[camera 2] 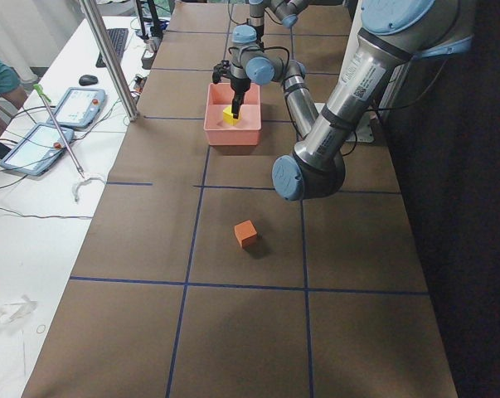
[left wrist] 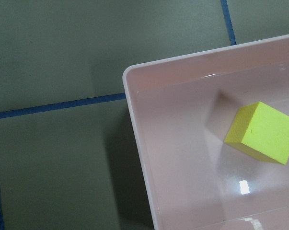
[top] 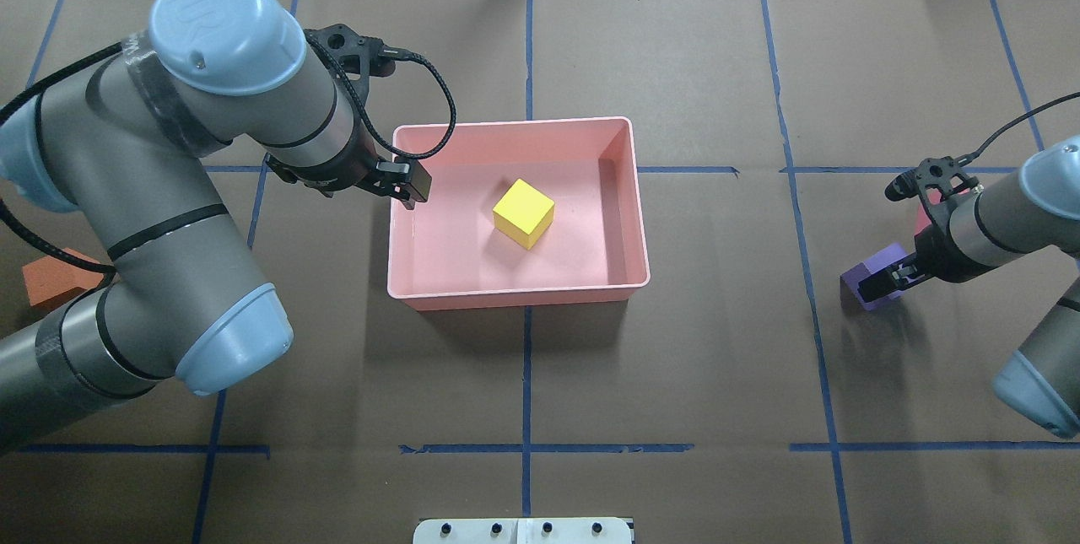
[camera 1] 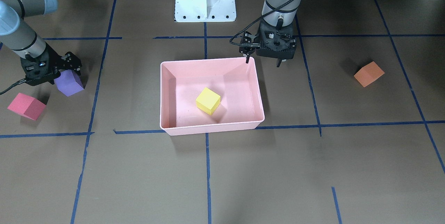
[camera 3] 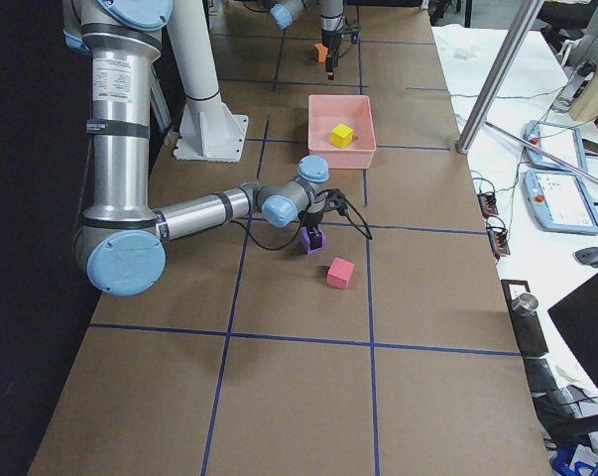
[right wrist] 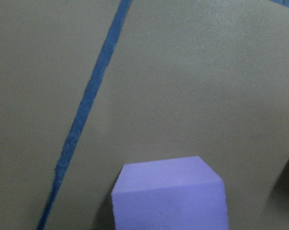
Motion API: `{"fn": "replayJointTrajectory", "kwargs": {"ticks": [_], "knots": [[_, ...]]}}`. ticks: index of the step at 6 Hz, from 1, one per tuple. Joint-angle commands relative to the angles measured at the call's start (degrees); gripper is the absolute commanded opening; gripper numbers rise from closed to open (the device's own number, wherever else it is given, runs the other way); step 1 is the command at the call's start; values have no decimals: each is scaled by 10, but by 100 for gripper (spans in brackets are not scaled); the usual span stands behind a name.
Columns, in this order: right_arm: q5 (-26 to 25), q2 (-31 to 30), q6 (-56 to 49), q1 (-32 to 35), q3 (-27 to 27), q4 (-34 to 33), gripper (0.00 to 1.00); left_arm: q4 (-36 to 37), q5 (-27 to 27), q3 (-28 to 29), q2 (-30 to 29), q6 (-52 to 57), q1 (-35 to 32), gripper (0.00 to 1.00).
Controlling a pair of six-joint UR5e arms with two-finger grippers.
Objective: Place blocks into pink bin with both arms
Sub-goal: 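Grasp the purple cube with the right gripper while the left gripper withdraws from the bin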
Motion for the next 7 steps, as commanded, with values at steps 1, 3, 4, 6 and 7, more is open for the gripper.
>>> {"fn": "replayJointTrajectory", "kwargs": {"ticks": [1,3,4,6,7], "knots": [[9,5,1,0,2,-3,9,-1,0,0,2,0,0,100],[31,65,6,35,97,-159,6,6,-17,-11,10,2,-29,100],[31,134,23,44,121,-257,6,7,-49,-40,56,67,-65,100],[31,256,123,39,124,-355,7,6,-102,-45,157,289,-182,100],[25,311,185,20,121,-390,8,0,-122,-40,204,378,-237,100]]}}
